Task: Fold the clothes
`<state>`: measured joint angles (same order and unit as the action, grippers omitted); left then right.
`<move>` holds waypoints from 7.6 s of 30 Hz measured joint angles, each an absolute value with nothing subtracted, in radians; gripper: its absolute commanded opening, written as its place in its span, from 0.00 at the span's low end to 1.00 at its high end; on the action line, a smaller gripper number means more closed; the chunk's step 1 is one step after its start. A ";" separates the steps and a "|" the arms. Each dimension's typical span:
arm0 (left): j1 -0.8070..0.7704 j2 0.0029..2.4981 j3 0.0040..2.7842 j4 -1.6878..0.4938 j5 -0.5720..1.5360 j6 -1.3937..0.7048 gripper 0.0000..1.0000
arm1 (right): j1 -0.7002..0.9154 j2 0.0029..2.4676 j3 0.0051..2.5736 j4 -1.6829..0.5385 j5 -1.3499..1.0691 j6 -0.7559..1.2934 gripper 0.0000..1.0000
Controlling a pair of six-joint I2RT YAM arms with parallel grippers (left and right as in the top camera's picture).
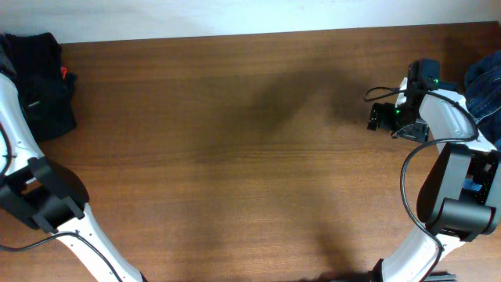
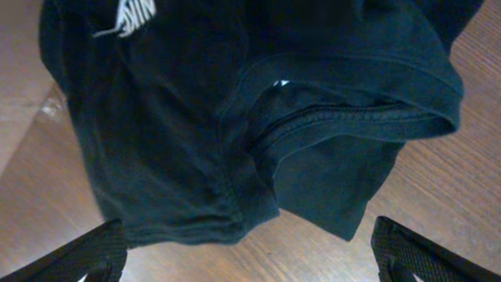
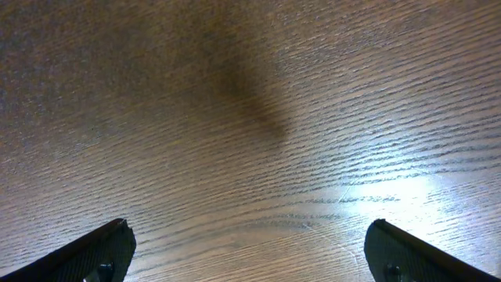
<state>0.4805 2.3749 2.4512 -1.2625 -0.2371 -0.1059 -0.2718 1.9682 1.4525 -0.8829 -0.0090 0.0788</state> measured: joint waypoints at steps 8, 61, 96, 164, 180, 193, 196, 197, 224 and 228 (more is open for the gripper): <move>0.512 2.375 2.433 -1.157 -0.076 -0.192 0.00 | -0.272 1.968 1.452 -0.883 -0.009 0.079 0.99; 0.695 2.254 2.216 -1.030 -0.075 -0.349 0.00 | -0.272 1.968 1.452 -0.883 -0.009 0.080 0.99; 0.469 1.854 2.409 -1.320 0.167 -0.360 0.99 | -0.272 1.968 1.452 -0.883 -0.009 0.079 0.99; 0.452 1.884 2.398 -1.411 0.177 -0.360 1.00 | 0.257 0.306 1.102 -0.867 -0.006 0.079 0.99; 0.452 1.884 2.398 -1.411 0.177 -0.360 0.99 | 0.247 0.041 0.250 -0.078 0.027 0.079 0.99; 0.453 1.884 2.398 -1.411 0.177 -0.360 0.99 | 0.215 0.016 0.034 0.108 0.027 0.078 0.99; 0.452 1.884 2.398 -1.411 0.177 -0.360 0.99 | 0.215 0.016 0.016 0.094 0.027 0.078 0.99; 0.452 1.884 2.398 -1.411 0.177 -0.360 0.99 | 0.215 0.016 0.014 0.086 0.027 0.077 0.99; 0.452 1.884 2.398 -1.411 0.177 -0.360 1.00 | 0.215 0.015 0.010 -0.071 0.026 -0.007 0.99; 0.452 1.884 2.398 -1.411 0.177 -0.360 0.99 | 0.215 0.015 0.010 -0.071 0.027 -0.008 0.99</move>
<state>0.4522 1.8835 2.3981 -1.4109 0.1772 -0.3599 0.2153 0.0147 0.0101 -0.0711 0.0265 -0.0082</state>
